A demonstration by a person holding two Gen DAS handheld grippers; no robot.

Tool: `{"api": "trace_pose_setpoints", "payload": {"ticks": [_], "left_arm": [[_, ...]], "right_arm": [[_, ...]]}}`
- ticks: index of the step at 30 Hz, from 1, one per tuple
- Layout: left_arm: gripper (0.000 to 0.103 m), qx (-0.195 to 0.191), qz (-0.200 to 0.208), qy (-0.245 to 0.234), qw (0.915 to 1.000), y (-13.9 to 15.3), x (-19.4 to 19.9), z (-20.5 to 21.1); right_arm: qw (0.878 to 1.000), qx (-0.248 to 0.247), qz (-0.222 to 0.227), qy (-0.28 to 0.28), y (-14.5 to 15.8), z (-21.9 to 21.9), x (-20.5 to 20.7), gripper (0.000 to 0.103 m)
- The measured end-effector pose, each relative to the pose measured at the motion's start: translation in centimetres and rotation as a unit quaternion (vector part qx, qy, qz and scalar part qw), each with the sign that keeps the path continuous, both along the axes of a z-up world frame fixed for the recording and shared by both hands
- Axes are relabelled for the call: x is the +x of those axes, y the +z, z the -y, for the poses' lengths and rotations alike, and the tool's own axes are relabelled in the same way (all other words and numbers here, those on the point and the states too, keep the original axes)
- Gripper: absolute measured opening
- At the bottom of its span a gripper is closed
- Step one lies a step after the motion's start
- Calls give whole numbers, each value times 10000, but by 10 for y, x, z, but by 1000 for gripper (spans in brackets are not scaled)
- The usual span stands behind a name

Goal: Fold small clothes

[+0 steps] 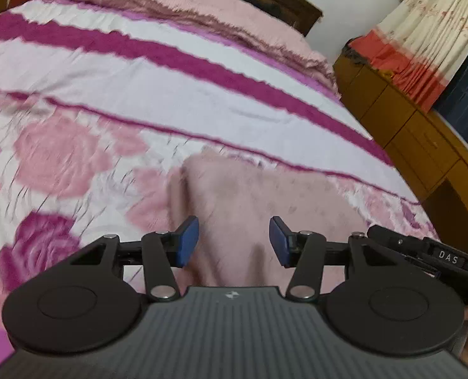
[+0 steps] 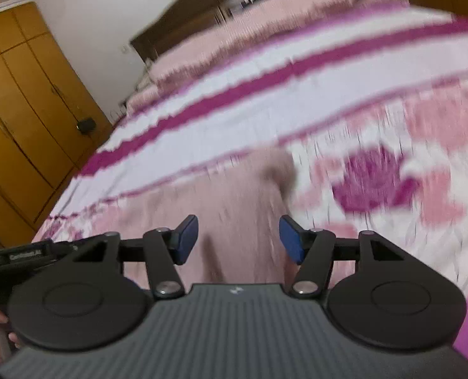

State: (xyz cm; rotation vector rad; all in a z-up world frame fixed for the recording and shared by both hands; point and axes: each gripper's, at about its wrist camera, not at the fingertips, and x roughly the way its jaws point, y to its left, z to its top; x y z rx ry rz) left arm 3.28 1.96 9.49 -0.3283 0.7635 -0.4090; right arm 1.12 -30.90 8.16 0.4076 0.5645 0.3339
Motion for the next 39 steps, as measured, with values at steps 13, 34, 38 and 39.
{"api": "trace_pose_setpoints", "payload": {"ticks": [13, 34, 38, 39], "left_arm": [[56, 937, -115, -17, 9955, -44, 50, 36], [74, 1420, 168, 255, 9894, 16, -51, 18], [83, 1440, 132, 273, 9891, 18, -73, 19], [83, 1436, 103, 236, 9893, 16, -77, 21]], "right_arm": [[9928, -1160, -199, -233, -41, -31, 52, 43], [9947, -973, 186, -285, 16, -31, -53, 75], [9922, -1226, 164, -137, 15, -35, -73, 76], [9912, -1311, 143, -110, 13, -37, -77, 76]]}}
